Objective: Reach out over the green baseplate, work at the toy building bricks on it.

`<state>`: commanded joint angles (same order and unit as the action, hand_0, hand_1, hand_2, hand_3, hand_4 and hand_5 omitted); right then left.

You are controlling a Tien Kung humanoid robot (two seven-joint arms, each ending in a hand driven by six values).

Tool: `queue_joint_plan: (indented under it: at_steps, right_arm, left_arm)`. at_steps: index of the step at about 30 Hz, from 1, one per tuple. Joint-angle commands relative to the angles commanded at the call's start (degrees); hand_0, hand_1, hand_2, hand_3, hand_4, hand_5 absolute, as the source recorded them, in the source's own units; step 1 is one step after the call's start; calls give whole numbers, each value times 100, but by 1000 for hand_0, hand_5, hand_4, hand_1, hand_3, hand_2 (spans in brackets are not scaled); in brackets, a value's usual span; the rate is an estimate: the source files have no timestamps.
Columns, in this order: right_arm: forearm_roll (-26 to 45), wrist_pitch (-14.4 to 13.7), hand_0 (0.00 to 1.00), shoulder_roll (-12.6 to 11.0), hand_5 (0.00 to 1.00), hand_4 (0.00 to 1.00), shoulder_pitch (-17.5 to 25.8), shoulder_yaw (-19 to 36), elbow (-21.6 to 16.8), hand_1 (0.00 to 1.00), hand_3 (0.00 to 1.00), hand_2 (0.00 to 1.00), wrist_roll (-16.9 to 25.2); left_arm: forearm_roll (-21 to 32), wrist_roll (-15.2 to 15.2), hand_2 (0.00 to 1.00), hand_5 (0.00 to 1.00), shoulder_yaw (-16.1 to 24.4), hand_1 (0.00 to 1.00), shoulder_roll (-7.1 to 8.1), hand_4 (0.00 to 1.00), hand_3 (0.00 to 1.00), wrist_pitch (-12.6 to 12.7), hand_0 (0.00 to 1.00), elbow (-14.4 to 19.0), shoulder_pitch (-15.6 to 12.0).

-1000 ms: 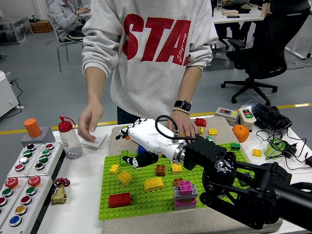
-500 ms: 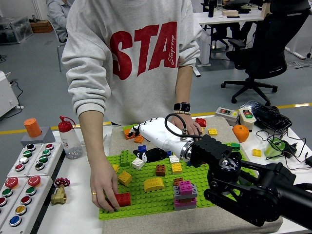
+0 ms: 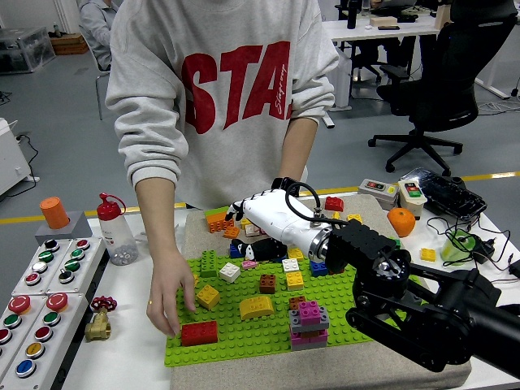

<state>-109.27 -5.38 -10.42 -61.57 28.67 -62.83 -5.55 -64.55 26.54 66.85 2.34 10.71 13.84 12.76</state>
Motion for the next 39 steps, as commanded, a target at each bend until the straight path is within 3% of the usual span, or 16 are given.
queue_joint_plan:
  at_steps: [39]
  right_arm:
    - [62, 85, 707, -175, 346, 485, 156, 204, -161, 695, 650, 656, 0]
  left_arm:
    - [-51, 12, 608, 936, 35, 598, 0, 308, 414, -14, 633, -4, 28]
